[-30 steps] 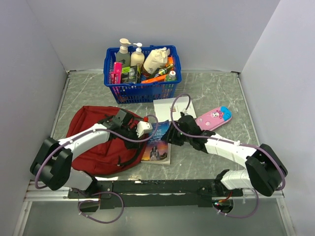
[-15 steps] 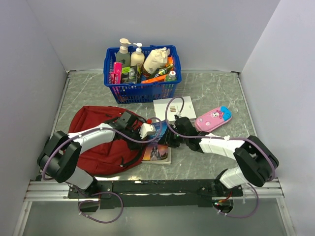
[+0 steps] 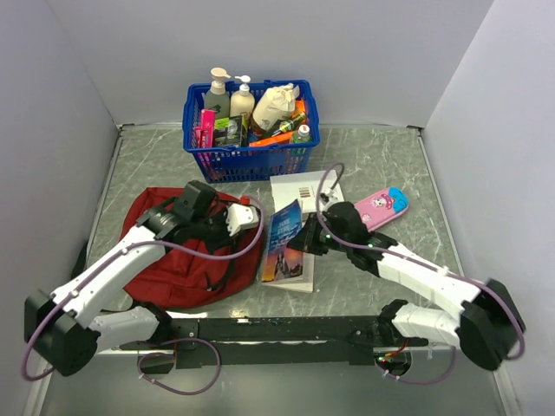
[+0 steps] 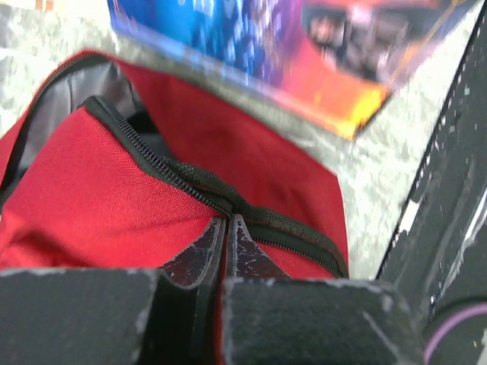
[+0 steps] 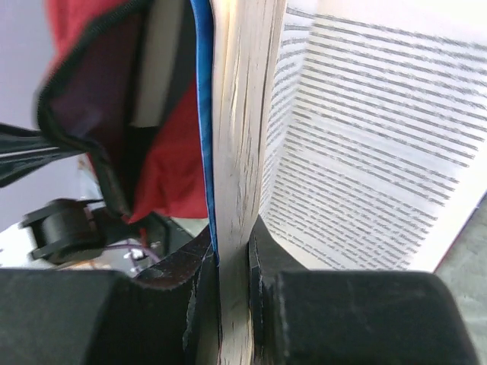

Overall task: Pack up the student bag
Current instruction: Pick up the book from the center of the board.

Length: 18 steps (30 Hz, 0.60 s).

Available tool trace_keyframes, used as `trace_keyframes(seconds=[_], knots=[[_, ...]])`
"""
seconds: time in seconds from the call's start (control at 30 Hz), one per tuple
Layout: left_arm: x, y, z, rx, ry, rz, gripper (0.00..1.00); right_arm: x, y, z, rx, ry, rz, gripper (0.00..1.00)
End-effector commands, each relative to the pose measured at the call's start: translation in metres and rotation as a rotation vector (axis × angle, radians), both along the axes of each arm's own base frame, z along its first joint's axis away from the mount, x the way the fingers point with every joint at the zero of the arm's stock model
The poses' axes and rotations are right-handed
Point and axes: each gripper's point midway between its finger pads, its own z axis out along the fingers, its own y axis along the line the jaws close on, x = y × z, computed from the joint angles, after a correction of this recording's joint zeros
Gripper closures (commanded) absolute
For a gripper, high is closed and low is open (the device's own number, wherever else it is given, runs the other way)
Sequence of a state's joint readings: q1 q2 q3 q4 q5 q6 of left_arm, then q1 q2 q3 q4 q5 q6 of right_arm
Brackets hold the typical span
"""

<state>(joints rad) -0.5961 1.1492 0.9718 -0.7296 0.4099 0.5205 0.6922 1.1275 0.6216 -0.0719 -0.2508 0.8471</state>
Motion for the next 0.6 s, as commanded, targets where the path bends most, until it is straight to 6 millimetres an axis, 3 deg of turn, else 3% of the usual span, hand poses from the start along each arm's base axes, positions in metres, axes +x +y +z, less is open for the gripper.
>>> trace_keyframes(seconds=[0.0, 0.17, 0.4, 0.5, 0.57], knots=[[-0.015, 0.022, 0.001, 0.064, 0.008, 0.01, 0.99, 0.001, 0.001, 0.074, 0.159, -0.169, 0.013, 0.89], [-0.009, 0.028, 0.01, 0.063, -0.049, 0.041, 0.99, -0.014, 0.018, 0.101, 0.335, -0.145, 0.092, 0.9], [0.001, 0.032, 0.052, 0.024, -0.176, 0.066, 0.99, -0.017, 0.042, 0.132, 0.478, -0.164, 0.216, 0.92], [-0.005, 0.034, 0.053, 0.014, -0.173, 0.061, 0.99, -0.022, 0.053, 0.155, 0.561, -0.194, 0.29, 0.93], [-0.011, 0.033, 0.053, -0.002, -0.173, 0.051, 0.99, -0.019, 0.059, 0.153, 0.581, -0.16, 0.296, 0.94]])
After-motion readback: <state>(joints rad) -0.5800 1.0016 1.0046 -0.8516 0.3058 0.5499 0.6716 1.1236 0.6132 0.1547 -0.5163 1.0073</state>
